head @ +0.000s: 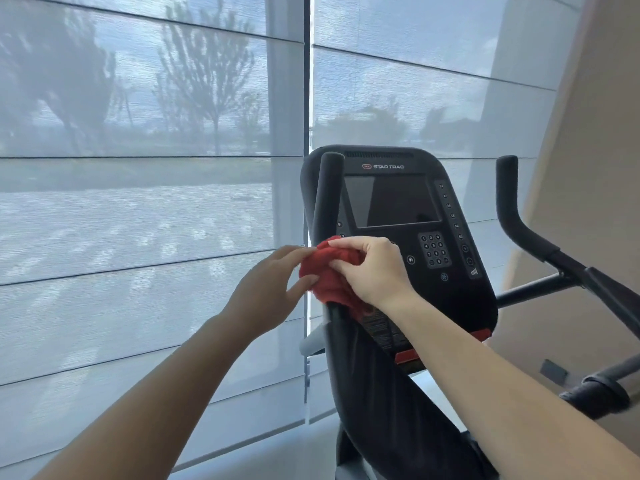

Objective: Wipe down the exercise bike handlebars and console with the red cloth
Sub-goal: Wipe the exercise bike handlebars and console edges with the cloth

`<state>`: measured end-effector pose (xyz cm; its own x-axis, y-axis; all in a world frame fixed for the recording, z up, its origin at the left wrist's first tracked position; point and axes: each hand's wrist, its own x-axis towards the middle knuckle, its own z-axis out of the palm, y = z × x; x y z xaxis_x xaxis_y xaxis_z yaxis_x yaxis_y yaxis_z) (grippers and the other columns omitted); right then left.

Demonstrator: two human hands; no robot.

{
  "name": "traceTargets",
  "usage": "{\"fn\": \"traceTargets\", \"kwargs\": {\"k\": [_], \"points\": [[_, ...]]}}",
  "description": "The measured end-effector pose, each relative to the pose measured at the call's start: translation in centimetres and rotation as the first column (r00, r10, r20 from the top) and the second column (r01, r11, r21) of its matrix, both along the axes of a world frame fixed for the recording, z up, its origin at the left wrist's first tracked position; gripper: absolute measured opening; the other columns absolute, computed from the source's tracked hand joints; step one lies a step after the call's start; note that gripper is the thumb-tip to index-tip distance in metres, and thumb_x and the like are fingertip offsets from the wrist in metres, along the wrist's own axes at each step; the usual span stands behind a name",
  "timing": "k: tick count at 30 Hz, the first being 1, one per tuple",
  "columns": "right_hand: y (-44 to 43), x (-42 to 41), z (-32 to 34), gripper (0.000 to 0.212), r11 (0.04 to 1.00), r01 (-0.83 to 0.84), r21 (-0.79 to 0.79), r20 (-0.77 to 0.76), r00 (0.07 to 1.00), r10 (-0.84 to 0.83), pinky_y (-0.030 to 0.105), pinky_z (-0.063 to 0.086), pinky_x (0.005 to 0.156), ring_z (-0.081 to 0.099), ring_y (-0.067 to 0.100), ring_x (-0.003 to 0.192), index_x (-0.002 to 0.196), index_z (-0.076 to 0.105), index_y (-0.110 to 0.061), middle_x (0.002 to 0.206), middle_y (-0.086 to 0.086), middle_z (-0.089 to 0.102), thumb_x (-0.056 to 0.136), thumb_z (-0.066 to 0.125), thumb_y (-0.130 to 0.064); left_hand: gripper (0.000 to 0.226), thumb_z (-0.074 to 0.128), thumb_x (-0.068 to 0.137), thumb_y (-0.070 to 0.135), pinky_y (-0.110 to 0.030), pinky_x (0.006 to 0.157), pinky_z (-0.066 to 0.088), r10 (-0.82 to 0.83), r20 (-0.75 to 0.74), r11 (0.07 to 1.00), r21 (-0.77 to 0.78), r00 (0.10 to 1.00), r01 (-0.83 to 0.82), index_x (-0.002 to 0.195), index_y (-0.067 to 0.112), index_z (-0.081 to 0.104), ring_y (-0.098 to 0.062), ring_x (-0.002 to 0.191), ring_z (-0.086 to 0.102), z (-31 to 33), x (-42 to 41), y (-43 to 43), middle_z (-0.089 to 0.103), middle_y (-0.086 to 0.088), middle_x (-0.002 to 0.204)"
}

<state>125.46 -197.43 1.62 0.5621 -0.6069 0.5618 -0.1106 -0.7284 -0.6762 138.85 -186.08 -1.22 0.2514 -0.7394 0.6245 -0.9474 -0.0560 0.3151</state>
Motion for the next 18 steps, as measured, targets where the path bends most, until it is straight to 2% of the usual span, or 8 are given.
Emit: {"fn": "traceTargets", "kwargs": {"k": [4, 6, 8, 10, 11, 16, 18], "points": [[0.4, 1.2, 0.6, 0.027, 0.998, 0.049, -0.044, -0.143, 0.988, -0.055, 0.013, 0.041, 0.088, 0.058, 0.003, 0.100, 0.106, 0.069, -0.029, 0.110, -0.012, 0.067, 0.079, 0.070, -0.029, 0.042, 0.049, 0.093, 0.035, -0.035, 0.091, 0.047, 0.003, 0.066, 1.000, -0.007, 0.998, -0.002, 0.133, 0.026, 0.045, -0.015, 0.112, 0.054, 1.2, 3.6, -0.4, 0.047, 0.005, 0.134], [1.2, 1.3, 0.7, 0.033, 0.995, 0.049, -0.081, -0.234, 0.970, -0.067, 0.010, 0.041, 0.083, 0.057, 0.002, 0.095, 0.107, 0.069, -0.030, 0.107, -0.020, 0.062, 0.076, 0.072, -0.039, 0.043, 0.050, 0.093, 0.034, -0.036, 0.092, 0.047, -0.034, 0.089, 0.999, -0.025, 0.995, 0.036, 0.134, 0.025, 0.045, -0.018, 0.113, 0.054, 2.5, 5.4, -1.1, 0.046, 0.003, 0.137], [2.2, 1.4, 0.9, 0.030, 0.984, 0.082, -0.158, -0.284, 0.951, -0.125, 0.012, 0.045, 0.081, 0.060, 0.004, 0.090, 0.102, 0.071, -0.031, 0.104, -0.018, 0.066, 0.073, 0.075, -0.039, 0.044, 0.050, 0.093, 0.033, -0.036, 0.094, 0.046, -0.093, 0.125, 0.994, -0.041, 0.988, 0.099, 0.135, 0.025, 0.044, -0.018, 0.116, 0.052, 4.1, 6.8, -2.1, 0.044, 0.002, 0.138], [3.1, 1.4, 1.1, 0.024, 0.972, 0.146, -0.182, -0.294, 0.936, -0.196, 0.020, 0.050, 0.081, 0.064, 0.005, 0.084, 0.094, 0.073, -0.032, 0.094, -0.011, 0.072, 0.071, 0.076, -0.037, 0.045, 0.051, 0.092, 0.033, -0.036, 0.094, 0.046, -0.152, 0.169, 0.985, -0.054, 0.974, 0.163, 0.136, 0.025, 0.043, -0.017, 0.117, 0.051, 5.7, 8.0, -3.3, 0.043, 0.003, 0.140], [3.4, 1.3, 1.2, 0.021, 0.966, 0.184, -0.181, -0.297, 0.926, -0.232, 0.021, 0.050, 0.078, 0.064, 0.004, 0.080, 0.090, 0.074, -0.031, 0.088, -0.010, 0.073, 0.070, 0.076, -0.036, 0.045, 0.051, 0.092, 0.033, -0.036, 0.094, 0.046, -0.183, 0.182, 0.979, -0.062, 0.966, 0.197, 0.136, 0.025, 0.043, -0.017, 0.117, 0.051, 6.5, 8.4, -3.9, 0.042, 0.003, 0.141], [4.2, 1.2, 1.1, 0.020, 0.927, 0.365, -0.083, -0.254, 0.892, -0.374, 0.003, 0.043, 0.068, 0.062, -0.008, 0.076, 0.088, 0.074, -0.033, 0.078, -0.019, 0.070, 0.068, 0.079, -0.034, 0.050, 0.050, 0.093, 0.030, -0.035, 0.095, 0.044, -0.360, 0.226, 0.925, -0.037, 0.905, 0.377, 0.141, 0.024, 0.036, -0.018, 0.118, 0.050, 8.8, 9.6, -6.7, 0.034, 0.006, 0.147], [4.1, 2.2, 1.4, 0.022, 0.905, 0.426, -0.008, -0.164, 0.892, -0.421, 0.007, 0.045, 0.073, 0.062, -0.007, 0.080, 0.091, 0.073, -0.033, 0.082, -0.020, 0.071, 0.070, 0.079, -0.033, 0.053, 0.048, 0.094, 0.030, -0.037, 0.095, 0.045, -0.413, 0.200, 0.906, -0.012, 0.889, 0.424, 0.144, 0.025, 0.030, -0.017, 0.110, 0.054, 8.9, 9.7, -7.3, 0.029, 0.007, 0.150]]}}
